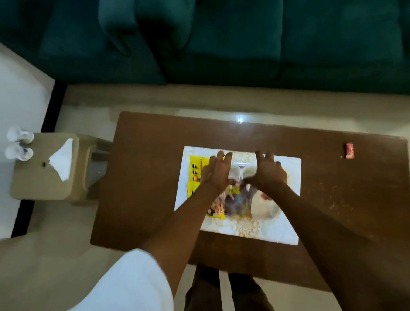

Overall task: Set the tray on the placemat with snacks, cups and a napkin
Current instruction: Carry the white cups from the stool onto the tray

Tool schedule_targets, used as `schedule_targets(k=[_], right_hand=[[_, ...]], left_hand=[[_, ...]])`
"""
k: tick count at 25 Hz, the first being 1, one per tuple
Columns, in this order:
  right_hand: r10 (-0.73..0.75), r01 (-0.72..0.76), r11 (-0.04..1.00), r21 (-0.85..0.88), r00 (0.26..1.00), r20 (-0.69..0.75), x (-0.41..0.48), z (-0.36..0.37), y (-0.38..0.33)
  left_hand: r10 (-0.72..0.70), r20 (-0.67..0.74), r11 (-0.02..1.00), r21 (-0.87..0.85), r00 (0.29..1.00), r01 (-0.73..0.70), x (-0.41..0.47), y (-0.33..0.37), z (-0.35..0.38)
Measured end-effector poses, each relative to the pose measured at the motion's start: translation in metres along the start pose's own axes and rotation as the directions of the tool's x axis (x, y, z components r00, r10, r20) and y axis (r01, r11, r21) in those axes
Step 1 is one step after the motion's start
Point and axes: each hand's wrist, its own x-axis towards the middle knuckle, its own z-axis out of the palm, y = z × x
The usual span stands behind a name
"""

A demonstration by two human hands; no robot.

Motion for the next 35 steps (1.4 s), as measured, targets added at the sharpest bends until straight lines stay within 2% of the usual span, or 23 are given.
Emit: schedule_targets(k=[4, 8, 12, 15, 21, 24, 26, 29, 33, 35], right_hand=[[-0.123, 0.110, 0.988, -0.111, 0.985, -0.117, -0.031, -0.119, -0.028], [-0.303, 0.275, 0.952, -0.134, 0.909, -0.286, -0.082, -0.246, -0.147], [-0.547, 0.501, 0.836, -0.224, 0.733, -0.403, -0.161, -0.346, -0.301], [-0.670, 0.620, 0.732, -0.283, 0.577, -0.467, -0.214, -0.383, -0.399], [-0.809, 0.723, 0.551, -0.417, 0.339, -0.481, -0.321, -0.404, -0.572], [-0.843, 0.745, 0.475, -0.469, 0.232, -0.485, -0.352, -0.389, -0.634], [-0.859, 0.752, 0.447, -0.484, 0.210, -0.466, -0.360, -0.369, -0.666], [-0.873, 0.756, 0.443, -0.481, 0.242, -0.424, -0.356, -0.344, -0.711], [-0.902, 0.779, 0.400, -0.484, 0.240, -0.359, -0.324, -0.307, -0.772], [-0.915, 0.789, 0.391, -0.473, 0.275, -0.297, -0.296, -0.280, -0.804]], left_hand=[[-0.027, -0.153, 0.999, 0.012, 0.988, 0.029, -0.049, -0.008, -0.126], [-0.074, -0.353, 0.996, 0.015, 0.933, 0.085, -0.121, -0.030, -0.283], [-0.114, -0.630, 0.990, -0.007, 0.769, 0.141, -0.214, -0.074, -0.430], [-0.145, -0.751, 0.982, -0.031, 0.644, 0.186, -0.286, -0.127, -0.496], [-0.312, -0.816, 0.909, -0.109, 0.486, 0.402, -0.448, -0.283, -0.563], [-0.382, -0.809, 0.859, -0.133, 0.446, 0.494, -0.512, -0.354, -0.572], [-0.420, -0.791, 0.836, -0.146, 0.445, 0.529, -0.540, -0.397, -0.572], [-0.450, -0.787, 0.817, -0.173, 0.421, 0.550, -0.558, -0.446, -0.574], [-0.474, -0.768, 0.820, -0.208, 0.431, 0.533, -0.535, -0.502, -0.564], [-0.505, -0.733, 0.812, -0.224, 0.456, 0.540, -0.509, -0.530, -0.555]])
